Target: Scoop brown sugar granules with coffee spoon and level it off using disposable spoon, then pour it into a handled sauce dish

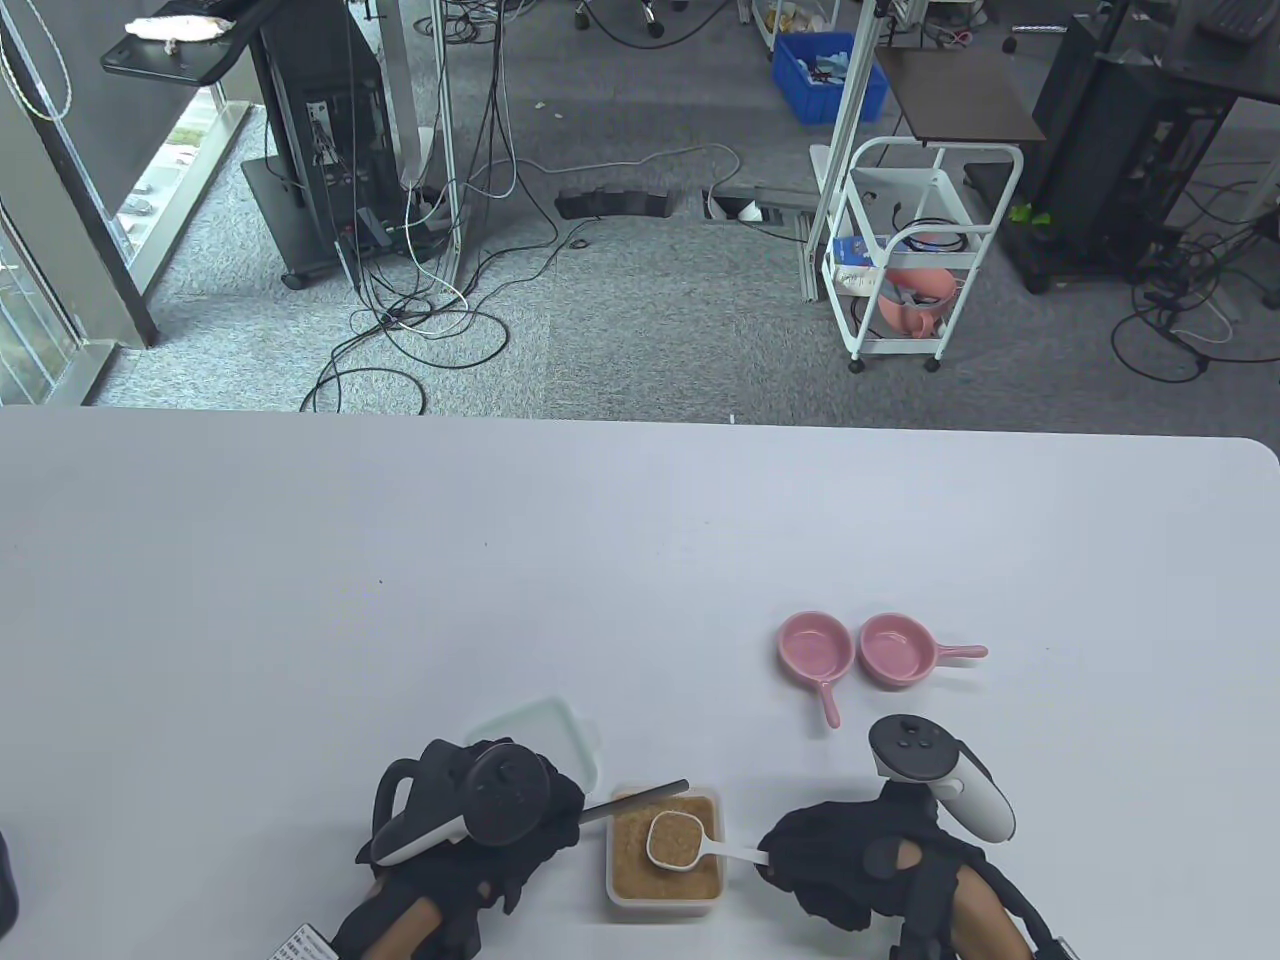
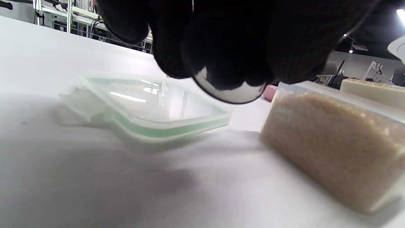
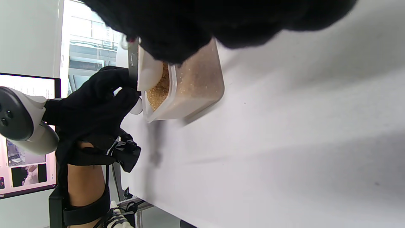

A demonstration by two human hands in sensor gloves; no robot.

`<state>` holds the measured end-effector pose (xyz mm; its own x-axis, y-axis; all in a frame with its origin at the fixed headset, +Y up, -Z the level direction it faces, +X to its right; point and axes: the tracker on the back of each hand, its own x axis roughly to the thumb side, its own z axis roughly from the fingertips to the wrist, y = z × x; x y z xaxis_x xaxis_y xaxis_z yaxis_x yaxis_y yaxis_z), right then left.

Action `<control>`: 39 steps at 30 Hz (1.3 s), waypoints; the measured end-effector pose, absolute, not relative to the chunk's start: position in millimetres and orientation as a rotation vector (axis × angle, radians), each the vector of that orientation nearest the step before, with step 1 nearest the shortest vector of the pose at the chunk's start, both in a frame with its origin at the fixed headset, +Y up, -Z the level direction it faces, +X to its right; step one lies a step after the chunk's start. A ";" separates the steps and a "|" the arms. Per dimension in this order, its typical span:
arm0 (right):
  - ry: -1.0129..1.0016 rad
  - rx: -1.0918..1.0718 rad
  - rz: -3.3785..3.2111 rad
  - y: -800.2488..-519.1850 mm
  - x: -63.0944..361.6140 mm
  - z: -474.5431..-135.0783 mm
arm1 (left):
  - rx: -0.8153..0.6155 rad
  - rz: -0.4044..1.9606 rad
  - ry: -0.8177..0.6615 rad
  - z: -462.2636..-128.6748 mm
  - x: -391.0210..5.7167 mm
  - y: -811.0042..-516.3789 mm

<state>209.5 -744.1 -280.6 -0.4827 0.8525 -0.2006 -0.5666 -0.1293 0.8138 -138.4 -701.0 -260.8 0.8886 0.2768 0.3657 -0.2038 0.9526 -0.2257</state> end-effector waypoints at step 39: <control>1.060 0.382 1.796 -743.2 211.2 -281.7 | -0.151 0.220 0.112 -296.0 -239.5 -703.3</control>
<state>211.2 -743.2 -281.7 -0.4727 0.8595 -0.1943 -0.5851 -0.1413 0.7985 -239.5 -703.3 -296.0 0.9698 0.2081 -0.1272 -0.2250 0.9647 -0.1372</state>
